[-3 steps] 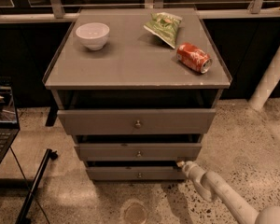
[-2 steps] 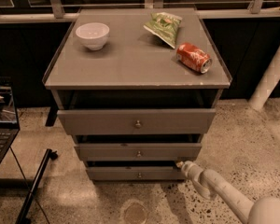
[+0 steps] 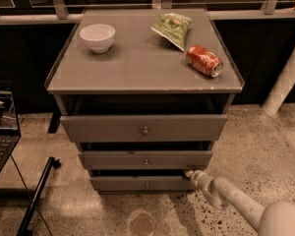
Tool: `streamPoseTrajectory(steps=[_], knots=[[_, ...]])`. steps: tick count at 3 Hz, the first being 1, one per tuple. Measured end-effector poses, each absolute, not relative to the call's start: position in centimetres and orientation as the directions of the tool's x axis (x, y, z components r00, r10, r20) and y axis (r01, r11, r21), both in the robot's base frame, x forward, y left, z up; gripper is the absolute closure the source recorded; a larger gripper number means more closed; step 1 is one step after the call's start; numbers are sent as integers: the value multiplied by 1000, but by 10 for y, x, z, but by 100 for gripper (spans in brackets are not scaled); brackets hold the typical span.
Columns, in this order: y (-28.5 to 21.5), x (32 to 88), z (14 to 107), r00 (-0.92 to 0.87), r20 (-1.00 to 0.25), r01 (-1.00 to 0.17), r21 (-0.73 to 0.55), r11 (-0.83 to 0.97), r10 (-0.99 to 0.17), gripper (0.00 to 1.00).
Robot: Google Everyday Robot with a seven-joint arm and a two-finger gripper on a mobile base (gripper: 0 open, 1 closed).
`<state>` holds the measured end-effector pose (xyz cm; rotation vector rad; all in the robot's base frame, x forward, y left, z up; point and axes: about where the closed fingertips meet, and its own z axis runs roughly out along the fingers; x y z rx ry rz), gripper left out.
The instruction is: Open bottom drawer
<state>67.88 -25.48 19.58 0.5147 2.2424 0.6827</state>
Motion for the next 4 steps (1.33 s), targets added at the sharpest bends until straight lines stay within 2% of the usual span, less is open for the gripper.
streamPoseTrajectory(steps=[1,4], knots=[[-246,671,190,-683,-469,202,616,761,561,100],[-250,660,194,-700,-434,223,622,750,568,100]])
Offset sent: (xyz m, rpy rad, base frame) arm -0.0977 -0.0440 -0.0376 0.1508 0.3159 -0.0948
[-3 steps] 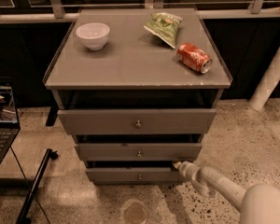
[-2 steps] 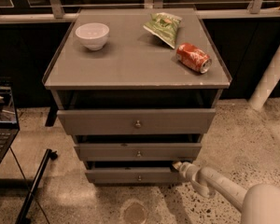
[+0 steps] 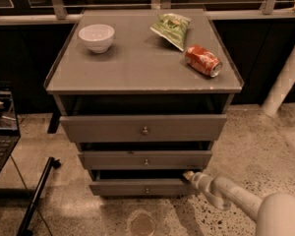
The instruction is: Open bottom drawer
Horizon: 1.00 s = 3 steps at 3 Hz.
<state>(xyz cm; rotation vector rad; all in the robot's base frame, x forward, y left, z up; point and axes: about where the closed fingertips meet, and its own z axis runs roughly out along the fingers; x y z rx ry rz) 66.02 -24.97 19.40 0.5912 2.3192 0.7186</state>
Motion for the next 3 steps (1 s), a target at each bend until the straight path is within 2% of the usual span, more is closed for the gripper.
streamPoseTrajectory(steps=[3], knots=[[-256,635,194,-730,-373,257,627,736,573,100]])
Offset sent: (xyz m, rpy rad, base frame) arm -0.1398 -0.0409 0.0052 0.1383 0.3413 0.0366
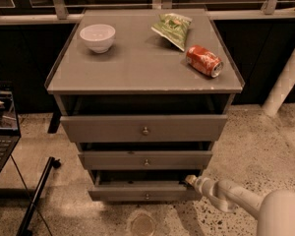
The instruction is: Open bottom drawer
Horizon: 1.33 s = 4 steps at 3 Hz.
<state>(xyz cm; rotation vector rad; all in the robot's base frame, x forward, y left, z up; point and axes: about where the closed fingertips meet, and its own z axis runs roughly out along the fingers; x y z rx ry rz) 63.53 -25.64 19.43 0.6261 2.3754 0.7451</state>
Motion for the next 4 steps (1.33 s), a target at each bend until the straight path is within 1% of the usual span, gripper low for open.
streamPoseTrajectory(steps=[1,2,3,4], knots=[[-253,626,191,-756,-374,250,594,764,538,100],[-249,601,183,-803,-364,220,554,803,471,100],[-249,600,184,-804,-364,220,554,803,471,100],[-240,565,172,-850,-318,181,574,799,421,100]])
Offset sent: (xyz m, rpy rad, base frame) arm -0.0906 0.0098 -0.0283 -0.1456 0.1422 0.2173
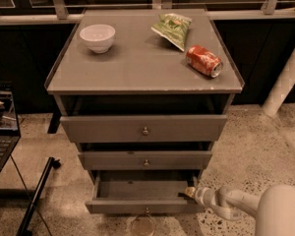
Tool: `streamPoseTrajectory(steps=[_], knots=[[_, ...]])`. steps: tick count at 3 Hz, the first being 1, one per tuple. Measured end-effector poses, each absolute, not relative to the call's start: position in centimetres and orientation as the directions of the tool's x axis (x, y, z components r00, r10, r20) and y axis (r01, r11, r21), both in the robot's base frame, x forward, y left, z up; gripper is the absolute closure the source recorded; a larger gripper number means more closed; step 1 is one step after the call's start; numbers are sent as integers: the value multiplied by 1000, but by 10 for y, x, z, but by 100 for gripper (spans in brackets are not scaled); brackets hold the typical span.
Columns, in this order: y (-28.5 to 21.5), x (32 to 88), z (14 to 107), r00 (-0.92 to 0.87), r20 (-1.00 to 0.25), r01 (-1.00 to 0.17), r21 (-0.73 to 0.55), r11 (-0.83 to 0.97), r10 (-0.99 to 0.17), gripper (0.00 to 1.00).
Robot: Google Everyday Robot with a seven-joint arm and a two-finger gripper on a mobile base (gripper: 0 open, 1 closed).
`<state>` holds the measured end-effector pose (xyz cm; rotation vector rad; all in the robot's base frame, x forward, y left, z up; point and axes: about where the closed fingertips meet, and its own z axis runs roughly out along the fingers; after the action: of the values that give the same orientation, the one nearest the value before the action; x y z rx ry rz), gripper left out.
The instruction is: Open bottom drawer
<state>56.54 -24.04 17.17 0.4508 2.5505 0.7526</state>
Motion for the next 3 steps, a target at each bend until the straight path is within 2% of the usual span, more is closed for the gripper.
streamPoseTrajectory(steps=[3], knots=[[-234,541,169,-870,-277,161,624,765,409,100]])
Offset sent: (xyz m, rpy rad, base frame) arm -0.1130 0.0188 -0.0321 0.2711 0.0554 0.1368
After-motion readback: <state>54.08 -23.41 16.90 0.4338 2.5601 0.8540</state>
